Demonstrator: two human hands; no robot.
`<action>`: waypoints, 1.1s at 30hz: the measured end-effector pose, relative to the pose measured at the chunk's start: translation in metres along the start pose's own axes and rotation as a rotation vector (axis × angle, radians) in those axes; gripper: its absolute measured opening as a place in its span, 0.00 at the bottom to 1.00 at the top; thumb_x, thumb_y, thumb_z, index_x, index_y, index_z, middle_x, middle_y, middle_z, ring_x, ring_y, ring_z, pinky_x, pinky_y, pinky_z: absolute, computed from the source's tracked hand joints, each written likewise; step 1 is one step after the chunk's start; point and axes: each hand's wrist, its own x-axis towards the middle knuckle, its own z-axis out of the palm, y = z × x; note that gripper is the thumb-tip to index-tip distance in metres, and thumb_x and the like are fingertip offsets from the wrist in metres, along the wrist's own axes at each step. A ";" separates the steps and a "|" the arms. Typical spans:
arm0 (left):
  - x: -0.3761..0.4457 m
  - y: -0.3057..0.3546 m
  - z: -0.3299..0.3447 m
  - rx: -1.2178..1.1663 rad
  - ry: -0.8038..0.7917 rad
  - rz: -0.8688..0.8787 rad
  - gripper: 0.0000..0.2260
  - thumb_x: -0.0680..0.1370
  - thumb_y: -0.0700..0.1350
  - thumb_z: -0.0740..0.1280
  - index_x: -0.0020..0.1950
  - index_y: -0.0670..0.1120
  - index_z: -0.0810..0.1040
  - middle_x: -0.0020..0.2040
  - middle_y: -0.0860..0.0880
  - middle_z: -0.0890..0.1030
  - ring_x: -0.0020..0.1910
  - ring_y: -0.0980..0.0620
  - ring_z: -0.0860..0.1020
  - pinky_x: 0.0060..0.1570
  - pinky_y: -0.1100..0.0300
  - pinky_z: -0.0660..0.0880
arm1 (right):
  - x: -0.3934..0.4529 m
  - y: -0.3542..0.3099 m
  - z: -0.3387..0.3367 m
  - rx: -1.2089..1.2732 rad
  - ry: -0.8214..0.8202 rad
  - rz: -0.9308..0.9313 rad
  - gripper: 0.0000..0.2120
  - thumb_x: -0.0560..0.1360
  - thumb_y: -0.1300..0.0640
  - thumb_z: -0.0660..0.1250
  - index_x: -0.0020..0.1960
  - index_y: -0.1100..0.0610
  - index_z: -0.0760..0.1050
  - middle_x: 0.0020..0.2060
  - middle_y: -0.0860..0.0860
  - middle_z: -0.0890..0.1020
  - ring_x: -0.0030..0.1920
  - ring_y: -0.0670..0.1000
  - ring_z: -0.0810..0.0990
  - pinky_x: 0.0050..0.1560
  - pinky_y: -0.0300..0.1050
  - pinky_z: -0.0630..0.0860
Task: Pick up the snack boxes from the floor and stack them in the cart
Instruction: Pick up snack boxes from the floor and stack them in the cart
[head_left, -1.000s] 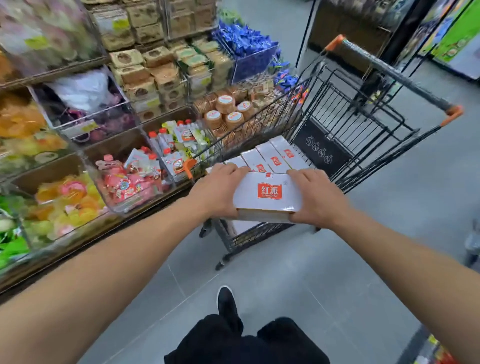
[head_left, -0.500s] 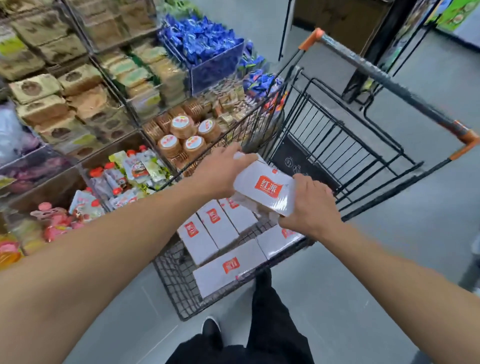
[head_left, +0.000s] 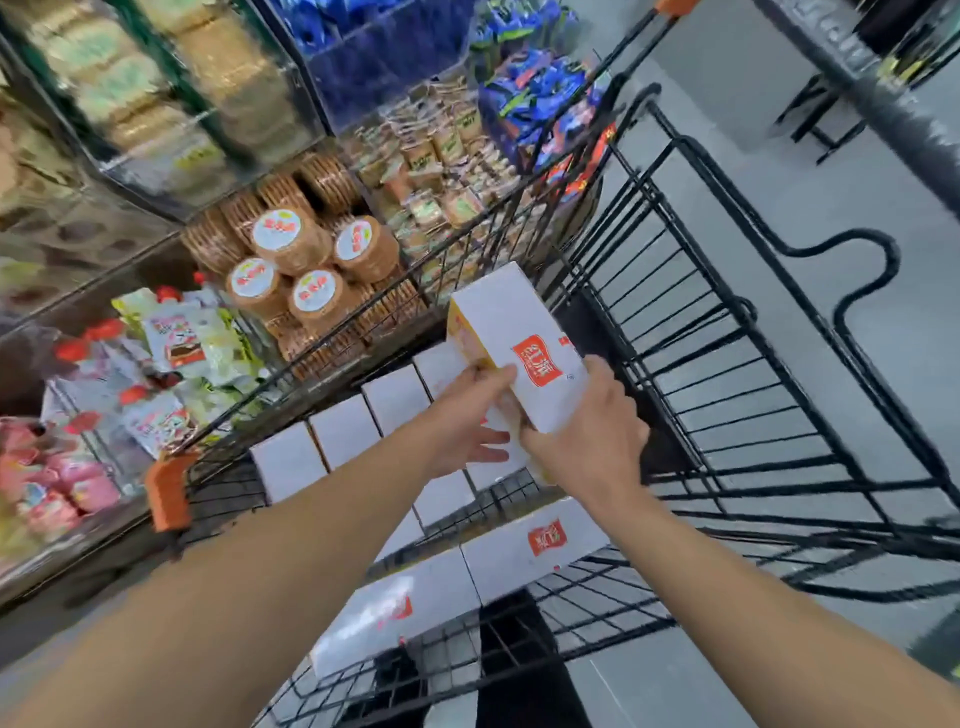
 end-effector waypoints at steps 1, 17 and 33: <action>0.008 -0.001 0.005 -0.029 -0.011 0.035 0.26 0.73 0.62 0.69 0.68 0.58 0.66 0.64 0.50 0.77 0.57 0.38 0.80 0.53 0.42 0.79 | 0.006 0.000 0.005 0.000 -0.015 -0.024 0.44 0.62 0.34 0.72 0.70 0.51 0.58 0.56 0.54 0.76 0.55 0.59 0.75 0.53 0.58 0.71; 0.064 0.014 0.015 0.189 0.173 0.157 0.18 0.78 0.52 0.67 0.67 0.58 0.68 0.55 0.48 0.81 0.49 0.43 0.84 0.47 0.48 0.82 | 0.054 0.033 0.028 -0.068 -0.244 -0.189 0.44 0.68 0.38 0.71 0.75 0.46 0.51 0.65 0.55 0.65 0.56 0.58 0.70 0.51 0.54 0.76; 0.022 0.011 -0.009 0.269 0.123 0.170 0.15 0.77 0.48 0.67 0.63 0.54 0.72 0.58 0.49 0.78 0.49 0.49 0.79 0.51 0.51 0.80 | 0.041 0.015 0.032 -0.308 -0.151 -0.257 0.42 0.71 0.32 0.63 0.77 0.49 0.53 0.76 0.58 0.57 0.75 0.63 0.57 0.73 0.63 0.57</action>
